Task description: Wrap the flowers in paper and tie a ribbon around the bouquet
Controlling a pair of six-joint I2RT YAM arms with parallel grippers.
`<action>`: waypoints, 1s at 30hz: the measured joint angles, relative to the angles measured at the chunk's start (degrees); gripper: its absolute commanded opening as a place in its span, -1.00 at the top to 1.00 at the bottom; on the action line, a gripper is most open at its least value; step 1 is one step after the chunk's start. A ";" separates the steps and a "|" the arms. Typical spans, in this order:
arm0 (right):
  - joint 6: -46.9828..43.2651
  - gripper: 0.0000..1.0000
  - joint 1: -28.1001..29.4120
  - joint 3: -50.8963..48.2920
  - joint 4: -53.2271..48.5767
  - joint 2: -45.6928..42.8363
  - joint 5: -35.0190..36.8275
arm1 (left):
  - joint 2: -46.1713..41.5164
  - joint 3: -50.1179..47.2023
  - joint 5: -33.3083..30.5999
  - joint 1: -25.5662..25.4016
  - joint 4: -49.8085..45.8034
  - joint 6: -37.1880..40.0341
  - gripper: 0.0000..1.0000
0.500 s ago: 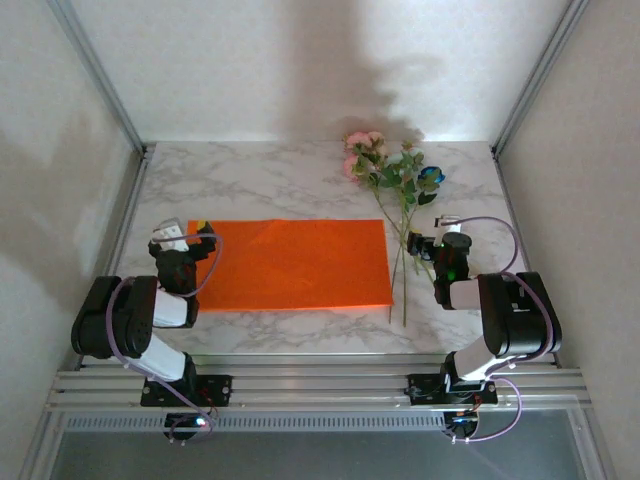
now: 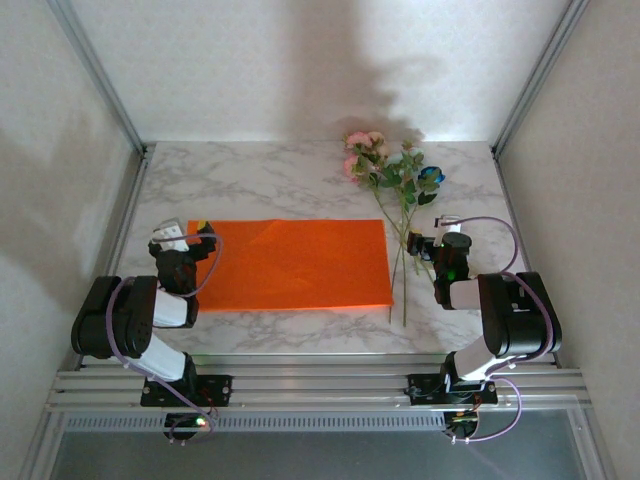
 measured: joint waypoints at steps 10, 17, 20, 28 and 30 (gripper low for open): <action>-0.02 -0.97 0.00 0.00 -0.02 0.00 0.00 | 0.00 0.00 0.02 0.00 -0.02 0.17 -0.99; 0.09 -0.97 0.57 -1.03 -0.07 -2.10 4.11 | -2.16 0.48 -1.75 -1.05 -3.63 0.61 -0.99; 0.76 -0.97 3.78 0.20 -10.16 -13.42 10.38 | -9.79 4.02 -7.26 -6.19 -12.96 1.81 -0.99; 35.52 -0.89 7.74 33.29 -53.53 -30.62 9.05 | -14.67 35.67 -1.11 -11.32 -44.26 -20.59 -0.99; 41.77 -0.67 15.02 35.74 -62.23 -30.47 9.62 | -9.07 43.56 2.89 -12.20 -52.50 -23.43 -0.80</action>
